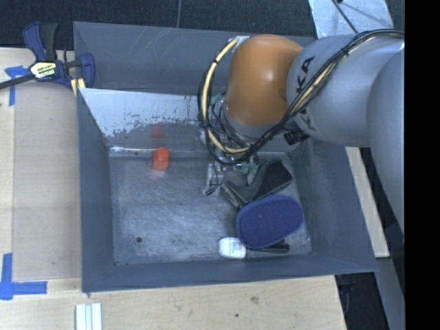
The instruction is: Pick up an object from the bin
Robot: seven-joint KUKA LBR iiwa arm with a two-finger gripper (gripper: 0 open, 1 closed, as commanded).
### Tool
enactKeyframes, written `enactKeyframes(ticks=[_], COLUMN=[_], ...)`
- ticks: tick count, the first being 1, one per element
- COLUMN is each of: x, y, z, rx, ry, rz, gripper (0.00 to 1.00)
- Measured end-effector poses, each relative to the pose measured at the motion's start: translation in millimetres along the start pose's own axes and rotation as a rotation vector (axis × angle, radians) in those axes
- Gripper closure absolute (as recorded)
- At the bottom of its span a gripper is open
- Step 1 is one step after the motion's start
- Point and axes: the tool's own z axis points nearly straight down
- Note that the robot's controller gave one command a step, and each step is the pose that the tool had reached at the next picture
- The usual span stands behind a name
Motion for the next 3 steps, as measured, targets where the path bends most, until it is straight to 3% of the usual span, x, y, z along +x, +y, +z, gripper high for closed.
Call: enactKeyframes(ticks=[1,2,3], x=[-18.2,-19.2,7.2], y=[24.9,94.5,8.2], z=[73.8,76.9,76.5], rx=[0.000,-0.004,0.004], ry=[0.000,-0.009,-0.008], rz=[-0.038,0.004,-0.077], gripper=[0.00,0.00,0.00])
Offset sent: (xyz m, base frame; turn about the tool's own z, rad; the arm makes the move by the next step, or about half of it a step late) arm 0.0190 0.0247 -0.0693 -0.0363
